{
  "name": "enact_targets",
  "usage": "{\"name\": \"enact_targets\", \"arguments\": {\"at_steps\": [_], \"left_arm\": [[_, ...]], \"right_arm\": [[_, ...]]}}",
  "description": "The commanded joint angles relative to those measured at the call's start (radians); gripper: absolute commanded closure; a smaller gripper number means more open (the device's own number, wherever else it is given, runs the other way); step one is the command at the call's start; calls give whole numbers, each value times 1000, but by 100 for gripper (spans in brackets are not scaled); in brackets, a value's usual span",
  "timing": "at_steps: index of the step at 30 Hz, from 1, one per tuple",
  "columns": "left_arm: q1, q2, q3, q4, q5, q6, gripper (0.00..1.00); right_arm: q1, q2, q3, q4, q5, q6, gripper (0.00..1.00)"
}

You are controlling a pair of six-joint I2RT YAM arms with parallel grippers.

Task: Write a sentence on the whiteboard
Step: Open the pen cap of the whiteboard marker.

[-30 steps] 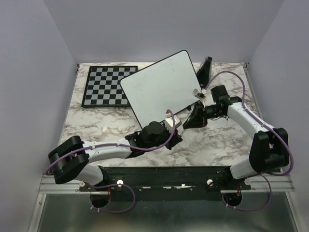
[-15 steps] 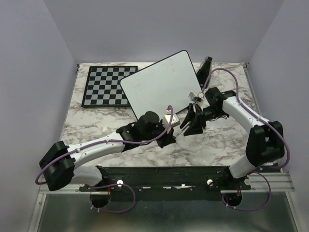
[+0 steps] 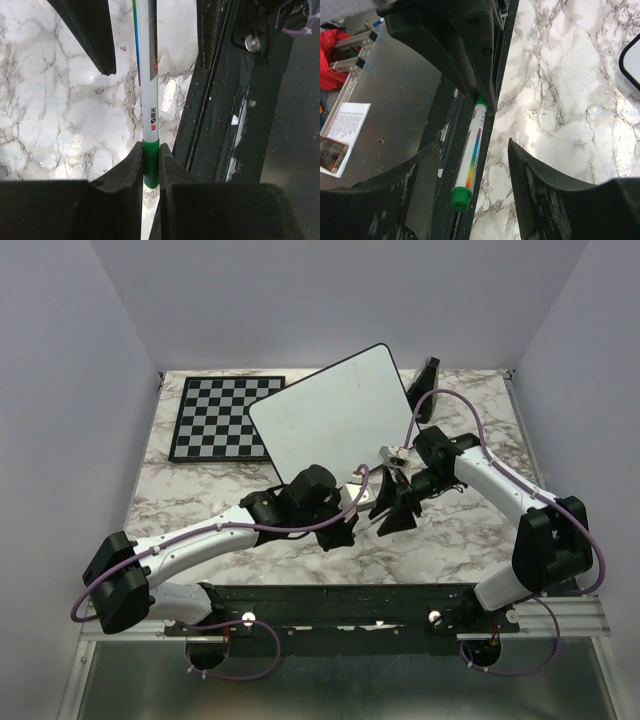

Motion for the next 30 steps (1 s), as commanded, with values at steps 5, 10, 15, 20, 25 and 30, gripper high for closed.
{"name": "enact_targets", "arguments": {"at_steps": [5, 10, 15, 20, 25, 30], "left_arm": [[2, 13, 22, -62, 0, 18, 100], [2, 10, 17, -54, 3, 9, 100], [2, 8, 10, -31, -1, -5, 100], [0, 4, -15, 19, -9, -32, 100], [2, 8, -30, 49, -9, -51, 100], [2, 13, -30, 50, -15, -51, 100]], "right_arm": [[50, -34, -23, 108, 62, 77, 37], [58, -34, -25, 123, 64, 95, 38], [61, -37, -34, 151, 35, 141, 40], [63, -46, -49, 217, 8, 212, 42], [66, -49, -46, 214, -16, 218, 42], [69, -48, -44, 212, -21, 216, 43]]}}
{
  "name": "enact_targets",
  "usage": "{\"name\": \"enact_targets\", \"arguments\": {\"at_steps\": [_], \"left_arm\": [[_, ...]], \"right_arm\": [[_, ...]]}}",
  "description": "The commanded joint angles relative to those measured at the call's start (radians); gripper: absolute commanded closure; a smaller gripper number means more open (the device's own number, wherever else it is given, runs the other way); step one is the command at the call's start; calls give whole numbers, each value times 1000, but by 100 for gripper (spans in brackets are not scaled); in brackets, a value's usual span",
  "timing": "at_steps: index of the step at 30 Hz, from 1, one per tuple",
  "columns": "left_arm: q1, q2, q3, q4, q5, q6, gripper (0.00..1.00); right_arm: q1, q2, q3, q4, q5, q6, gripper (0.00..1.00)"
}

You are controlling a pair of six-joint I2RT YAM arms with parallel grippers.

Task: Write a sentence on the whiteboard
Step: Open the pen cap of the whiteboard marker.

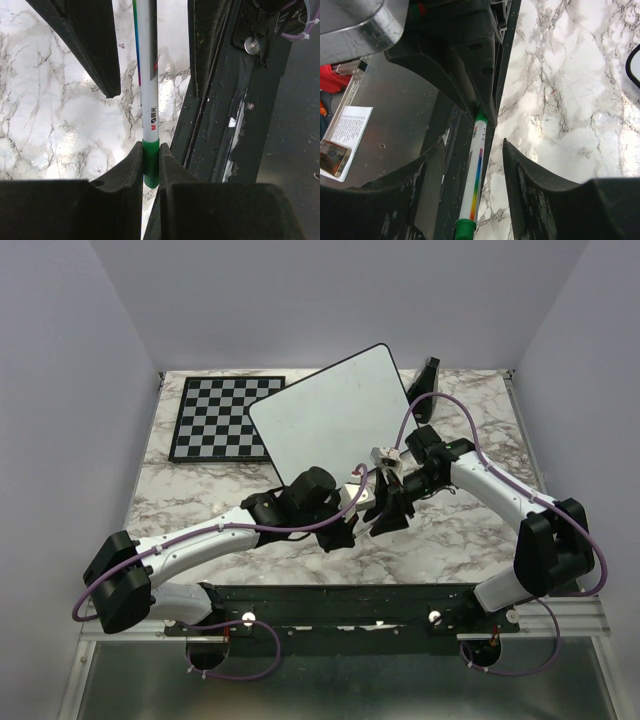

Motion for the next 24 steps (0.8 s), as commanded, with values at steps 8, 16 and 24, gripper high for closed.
{"name": "enact_targets", "arguments": {"at_steps": [8, 16, 24], "left_arm": [[5, -8, -13, 28, -17, -6, 100], [5, -20, -22, 30, -19, -9, 100], [5, -42, -23, -4, -31, 3, 100]], "right_arm": [[13, -6, 14, -41, -23, -65, 43], [13, -3, 15, -52, -24, -80, 42], [15, 1, 17, -71, 0, -113, 42]]}}
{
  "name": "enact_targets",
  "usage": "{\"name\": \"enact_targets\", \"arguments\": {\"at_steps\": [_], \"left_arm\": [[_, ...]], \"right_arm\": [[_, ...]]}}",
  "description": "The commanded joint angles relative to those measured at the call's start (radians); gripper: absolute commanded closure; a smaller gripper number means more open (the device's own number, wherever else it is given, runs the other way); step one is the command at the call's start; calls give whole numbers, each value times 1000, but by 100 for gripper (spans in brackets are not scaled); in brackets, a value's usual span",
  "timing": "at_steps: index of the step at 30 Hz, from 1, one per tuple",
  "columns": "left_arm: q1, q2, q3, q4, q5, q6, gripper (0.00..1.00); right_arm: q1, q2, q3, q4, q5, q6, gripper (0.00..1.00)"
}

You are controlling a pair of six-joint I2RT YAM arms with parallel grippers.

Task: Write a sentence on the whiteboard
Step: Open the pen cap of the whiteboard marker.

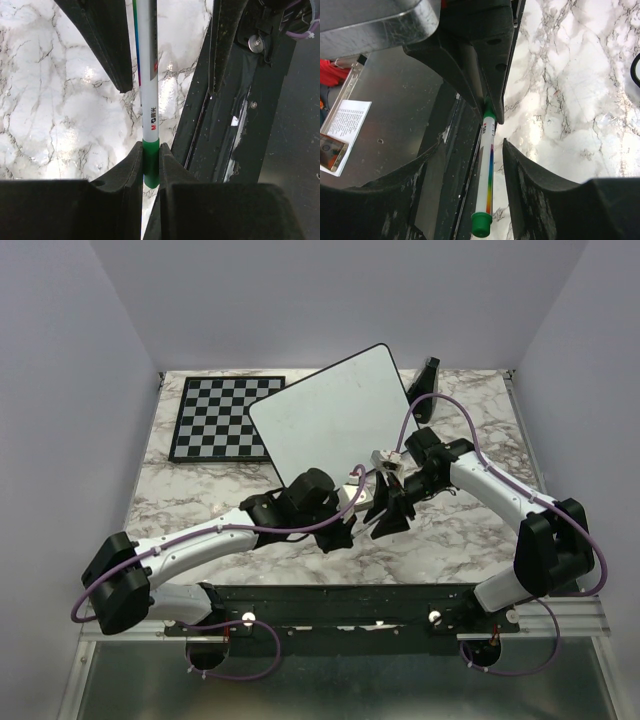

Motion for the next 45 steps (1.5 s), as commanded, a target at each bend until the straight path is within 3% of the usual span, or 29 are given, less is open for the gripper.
{"name": "enact_targets", "arguments": {"at_steps": [1, 33, 45], "left_arm": [[3, -36, -4, -21, -22, 12, 100], [3, -53, 11, -122, -56, 44, 100], [1, -69, -4, -88, -42, 23, 100]], "right_arm": [[9, 2, 16, -28, 8, -44, 42], [36, 5, 16, -25, 87, -56, 42], [35, 24, 30, -31, 30, -38, 41]]}}
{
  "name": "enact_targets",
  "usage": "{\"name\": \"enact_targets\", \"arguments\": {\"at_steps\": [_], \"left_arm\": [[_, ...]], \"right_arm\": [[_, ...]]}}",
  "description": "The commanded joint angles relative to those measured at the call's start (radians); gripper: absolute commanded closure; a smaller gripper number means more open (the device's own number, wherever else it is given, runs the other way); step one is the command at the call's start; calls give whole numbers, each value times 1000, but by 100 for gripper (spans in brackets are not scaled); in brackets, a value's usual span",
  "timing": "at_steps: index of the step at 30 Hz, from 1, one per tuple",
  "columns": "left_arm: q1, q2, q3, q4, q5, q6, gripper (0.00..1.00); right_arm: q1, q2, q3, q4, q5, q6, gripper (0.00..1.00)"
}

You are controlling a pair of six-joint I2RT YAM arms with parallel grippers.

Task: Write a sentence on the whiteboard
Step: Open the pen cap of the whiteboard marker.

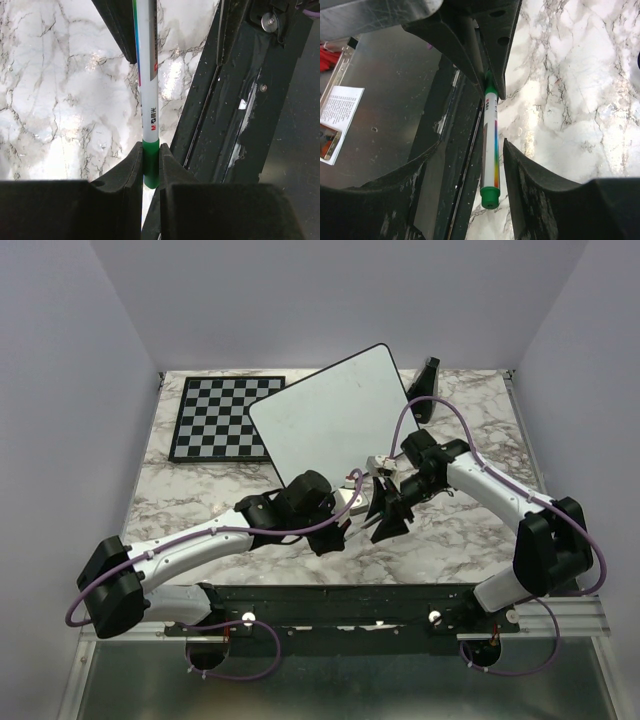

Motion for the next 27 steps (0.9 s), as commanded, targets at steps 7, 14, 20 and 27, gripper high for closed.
{"name": "enact_targets", "arguments": {"at_steps": [7, 14, 20, 27], "left_arm": [[1, -76, -69, 132, 21, -82, 100], [1, -97, -128, 270, 27, -173, 100], [1, -135, -201, 398, 26, -262, 100], [1, -166, -261, 522, 1, -331, 100]], "right_arm": [[9, 24, 39, -11, -93, 18, 41], [9, -4, 63, -35, -198, 35, 41], [9, -21, 37, 66, -235, 167, 41], [9, -14, 22, 159, -268, 300, 42]]}}
